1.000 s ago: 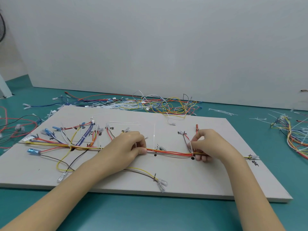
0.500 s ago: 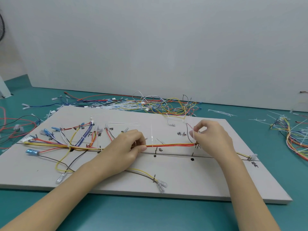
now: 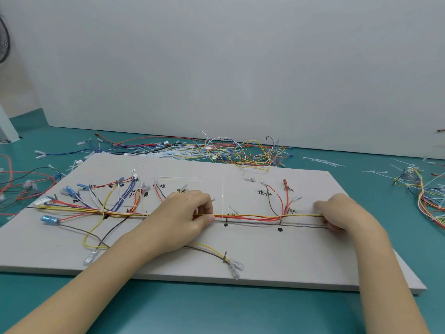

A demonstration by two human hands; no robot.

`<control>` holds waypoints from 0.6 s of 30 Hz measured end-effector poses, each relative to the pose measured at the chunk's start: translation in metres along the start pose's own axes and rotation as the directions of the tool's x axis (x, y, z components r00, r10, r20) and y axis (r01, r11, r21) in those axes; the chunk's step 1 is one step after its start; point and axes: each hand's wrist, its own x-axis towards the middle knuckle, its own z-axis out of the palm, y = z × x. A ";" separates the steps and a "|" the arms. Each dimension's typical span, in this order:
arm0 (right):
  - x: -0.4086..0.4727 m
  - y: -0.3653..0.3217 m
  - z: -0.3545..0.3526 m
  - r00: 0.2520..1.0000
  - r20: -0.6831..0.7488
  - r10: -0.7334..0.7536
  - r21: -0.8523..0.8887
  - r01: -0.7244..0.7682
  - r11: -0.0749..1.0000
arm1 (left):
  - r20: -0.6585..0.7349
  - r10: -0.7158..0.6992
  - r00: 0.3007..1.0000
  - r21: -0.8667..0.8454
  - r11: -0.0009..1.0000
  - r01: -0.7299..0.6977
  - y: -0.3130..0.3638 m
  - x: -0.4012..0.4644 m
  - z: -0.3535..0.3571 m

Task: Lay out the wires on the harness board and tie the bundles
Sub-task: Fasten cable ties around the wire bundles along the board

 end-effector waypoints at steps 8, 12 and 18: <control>-0.003 -0.009 0.001 0.904 -0.420 -0.074 -0.040 0.063 0.997 | 0.012 -0.003 1.000 0.001 1.000 0.003 0.001 0.000 -0.001; -0.014 -0.034 0.015 0.777 -0.570 -0.268 -0.023 0.310 0.950 | -0.017 -0.005 1.000 -0.038 0.999 0.004 0.001 0.001 -0.001; -0.033 -0.060 0.046 0.779 -0.192 -0.598 -0.160 0.576 0.802 | -0.124 -0.051 0.991 -0.154 0.988 0.032 -0.001 0.002 -0.006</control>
